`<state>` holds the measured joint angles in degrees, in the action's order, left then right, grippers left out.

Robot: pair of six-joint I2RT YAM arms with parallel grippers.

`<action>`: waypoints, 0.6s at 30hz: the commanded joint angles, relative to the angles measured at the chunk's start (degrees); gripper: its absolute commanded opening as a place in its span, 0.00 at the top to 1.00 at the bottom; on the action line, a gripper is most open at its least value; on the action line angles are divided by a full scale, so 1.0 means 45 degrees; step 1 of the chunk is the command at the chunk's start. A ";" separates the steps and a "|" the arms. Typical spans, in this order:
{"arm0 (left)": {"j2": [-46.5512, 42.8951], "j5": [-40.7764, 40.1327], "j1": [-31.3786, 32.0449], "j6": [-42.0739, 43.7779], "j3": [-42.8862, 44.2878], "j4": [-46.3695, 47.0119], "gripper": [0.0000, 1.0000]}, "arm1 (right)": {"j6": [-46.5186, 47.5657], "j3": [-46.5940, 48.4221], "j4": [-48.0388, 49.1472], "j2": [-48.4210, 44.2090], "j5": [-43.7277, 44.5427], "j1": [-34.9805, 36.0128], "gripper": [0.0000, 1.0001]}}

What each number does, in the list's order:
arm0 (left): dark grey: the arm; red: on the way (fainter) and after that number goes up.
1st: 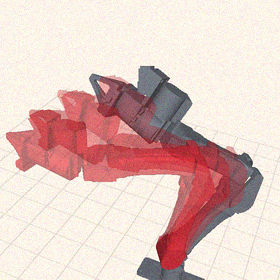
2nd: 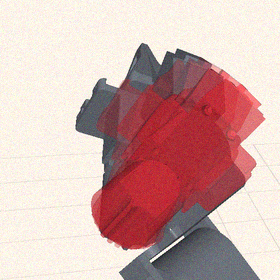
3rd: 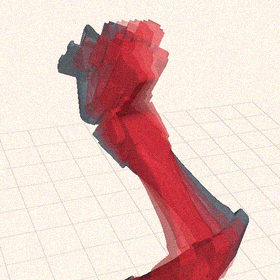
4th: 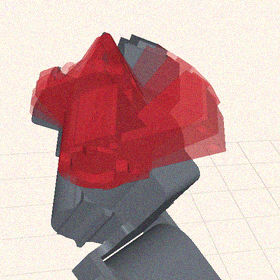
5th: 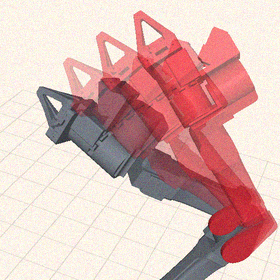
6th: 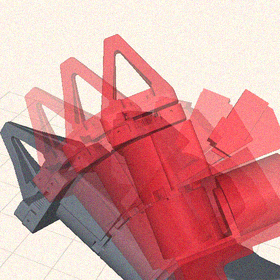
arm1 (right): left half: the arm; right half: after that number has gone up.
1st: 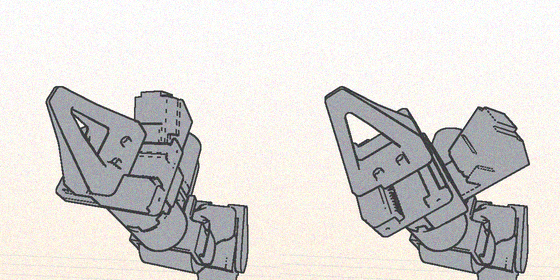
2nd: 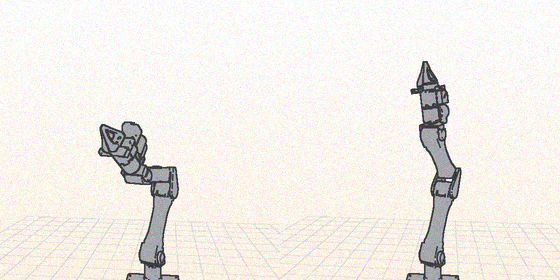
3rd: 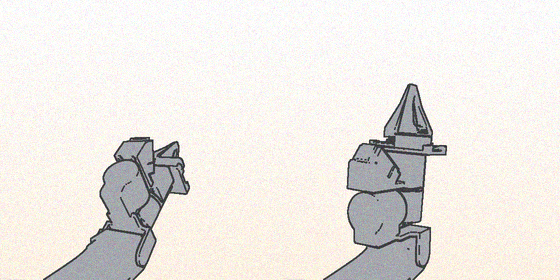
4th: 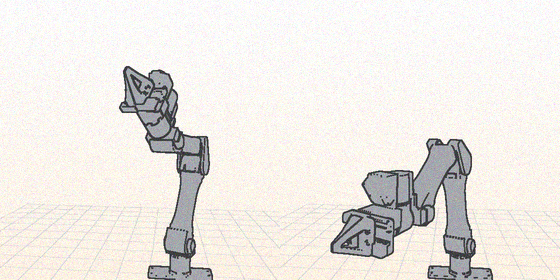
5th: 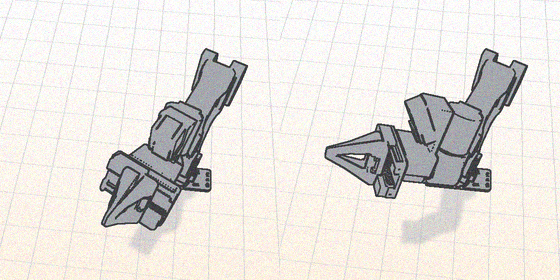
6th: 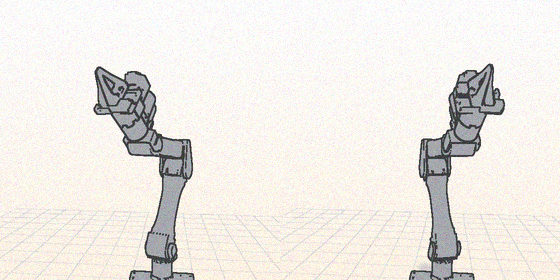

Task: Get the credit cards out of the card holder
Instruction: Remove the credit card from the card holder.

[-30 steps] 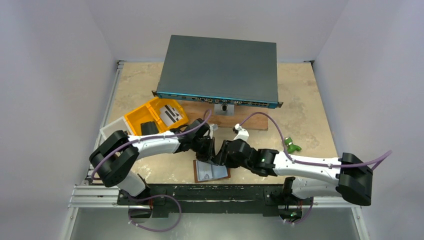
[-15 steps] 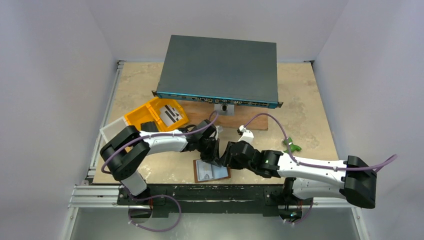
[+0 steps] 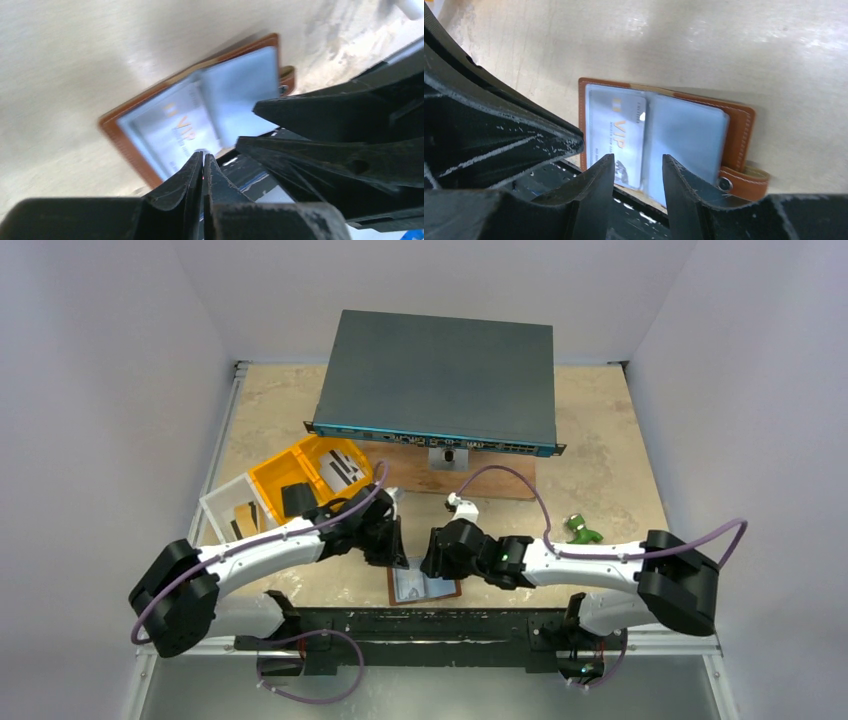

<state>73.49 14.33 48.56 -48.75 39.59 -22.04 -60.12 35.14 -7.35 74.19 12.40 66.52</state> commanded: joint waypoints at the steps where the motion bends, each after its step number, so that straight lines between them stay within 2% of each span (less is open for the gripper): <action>1: -0.1006 -0.0512 -0.0806 0.0151 -0.0853 -0.0684 0.96 | 0.0583 0.0997 0.1072 0.0811 -0.0575 0.0226 0.60; 18: 0.0110 0.0251 -0.1024 0.0286 -0.1413 0.0595 1.00 | -0.0110 0.0451 0.2259 0.2149 -0.1287 0.0252 0.62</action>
<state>73.23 14.24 44.21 -48.42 33.85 -22.74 -59.44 37.67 0.25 83.59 7.20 67.48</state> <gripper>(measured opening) 0.003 0.382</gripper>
